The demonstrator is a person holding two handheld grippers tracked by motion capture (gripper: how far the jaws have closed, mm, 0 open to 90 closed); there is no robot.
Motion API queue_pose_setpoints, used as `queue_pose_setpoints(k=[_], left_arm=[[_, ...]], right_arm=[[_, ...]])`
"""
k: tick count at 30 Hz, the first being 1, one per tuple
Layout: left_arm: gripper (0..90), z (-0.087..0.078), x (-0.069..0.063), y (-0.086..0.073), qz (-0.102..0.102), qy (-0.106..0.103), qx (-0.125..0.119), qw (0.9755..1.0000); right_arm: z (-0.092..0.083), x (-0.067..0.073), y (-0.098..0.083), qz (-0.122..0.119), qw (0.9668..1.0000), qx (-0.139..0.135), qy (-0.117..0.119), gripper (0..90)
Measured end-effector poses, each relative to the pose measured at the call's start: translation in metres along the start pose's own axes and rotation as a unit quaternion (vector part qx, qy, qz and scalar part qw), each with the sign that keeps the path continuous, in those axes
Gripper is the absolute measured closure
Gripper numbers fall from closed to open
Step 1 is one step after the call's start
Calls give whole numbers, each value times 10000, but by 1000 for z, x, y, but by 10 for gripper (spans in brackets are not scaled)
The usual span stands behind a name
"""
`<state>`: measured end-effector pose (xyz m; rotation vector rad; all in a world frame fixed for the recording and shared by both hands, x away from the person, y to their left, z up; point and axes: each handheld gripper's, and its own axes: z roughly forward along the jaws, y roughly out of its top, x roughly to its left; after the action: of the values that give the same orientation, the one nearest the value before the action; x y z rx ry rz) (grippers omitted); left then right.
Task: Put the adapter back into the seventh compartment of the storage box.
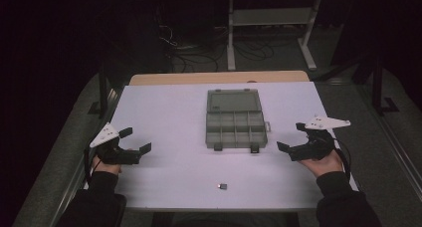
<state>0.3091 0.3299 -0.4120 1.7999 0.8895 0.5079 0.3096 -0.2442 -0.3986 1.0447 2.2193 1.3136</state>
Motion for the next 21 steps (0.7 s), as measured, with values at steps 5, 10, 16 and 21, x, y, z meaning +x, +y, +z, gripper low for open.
queue_pose_setpoints(k=[5,10,16,21], left_arm=[[0,0,0,0,4,-6,11,10000],[0,0,0,0,33,14,11,10000],[0,0,0,0,34,25,4,10000],[0,0,-1,0,32,23,11,10000]], right_arm=[[1,4,5,-115,9999,64,38,0],[2,9,11,-225,9996,145,110,0],[3,16,16,-356,9989,223,183,0],[5,26,25,-588,9973,344,290,0]])
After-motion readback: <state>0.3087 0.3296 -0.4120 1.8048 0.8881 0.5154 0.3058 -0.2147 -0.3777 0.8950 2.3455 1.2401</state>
